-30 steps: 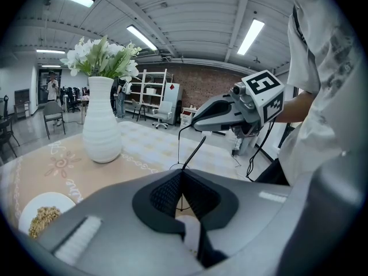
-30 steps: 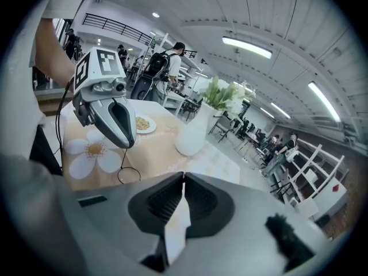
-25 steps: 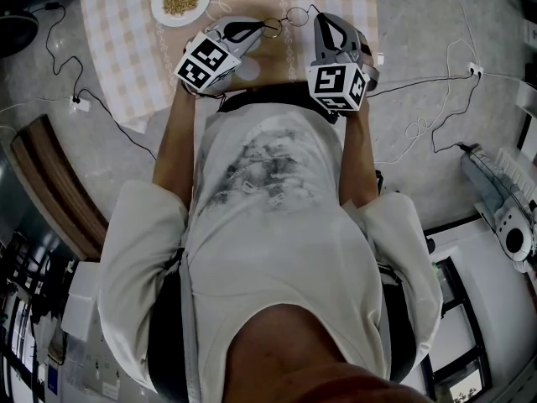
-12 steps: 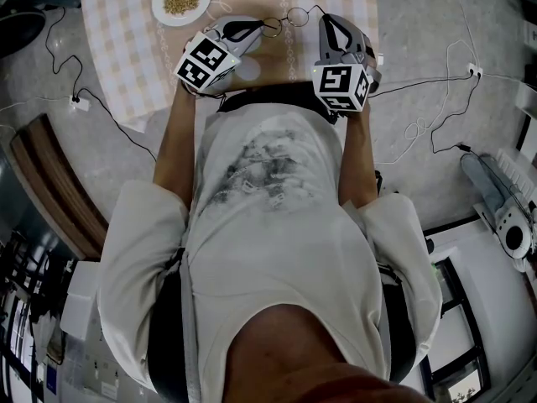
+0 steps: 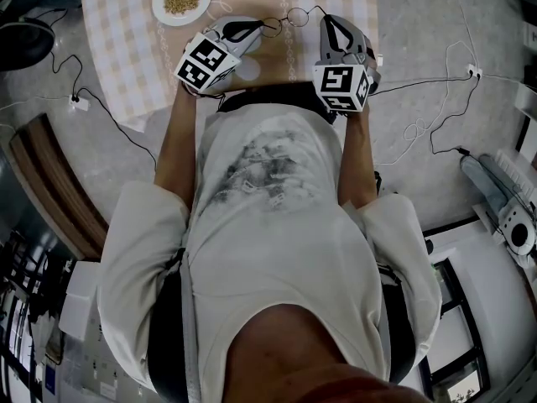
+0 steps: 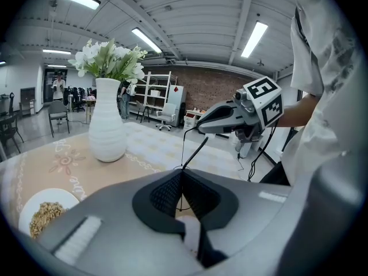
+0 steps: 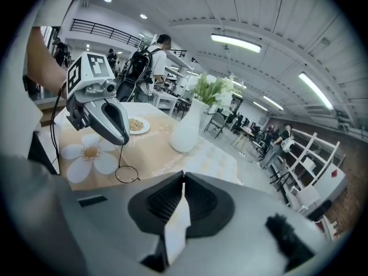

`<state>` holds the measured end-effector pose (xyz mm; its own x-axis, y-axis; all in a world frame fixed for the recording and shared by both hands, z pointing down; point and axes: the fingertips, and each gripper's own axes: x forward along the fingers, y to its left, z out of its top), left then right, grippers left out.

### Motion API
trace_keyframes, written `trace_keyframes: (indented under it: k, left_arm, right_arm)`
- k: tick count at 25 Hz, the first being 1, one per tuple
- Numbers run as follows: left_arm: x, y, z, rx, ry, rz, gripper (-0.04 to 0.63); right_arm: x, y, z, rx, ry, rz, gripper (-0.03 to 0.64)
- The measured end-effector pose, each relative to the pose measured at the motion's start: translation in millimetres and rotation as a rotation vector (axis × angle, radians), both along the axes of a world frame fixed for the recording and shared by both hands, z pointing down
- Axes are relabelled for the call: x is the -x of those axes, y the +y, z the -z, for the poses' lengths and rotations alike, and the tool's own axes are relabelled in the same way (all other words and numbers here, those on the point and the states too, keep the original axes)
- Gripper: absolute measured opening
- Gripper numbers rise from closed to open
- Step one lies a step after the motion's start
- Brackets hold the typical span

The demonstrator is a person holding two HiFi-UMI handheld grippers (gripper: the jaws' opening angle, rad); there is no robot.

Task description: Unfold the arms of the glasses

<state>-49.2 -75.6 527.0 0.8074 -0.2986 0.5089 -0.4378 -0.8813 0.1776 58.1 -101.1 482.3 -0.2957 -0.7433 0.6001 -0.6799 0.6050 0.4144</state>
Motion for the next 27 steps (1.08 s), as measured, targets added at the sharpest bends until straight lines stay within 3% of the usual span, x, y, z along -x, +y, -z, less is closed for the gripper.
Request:
trace_keyframes:
  k: [27]
  left_arm:
    - [1.1, -0.9, 0.2, -0.003, -0.003, 0.008, 0.012]
  right_arm:
    - [2.2, 1.0, -0.1, -0.002, 0.010, 0.017, 0.023]
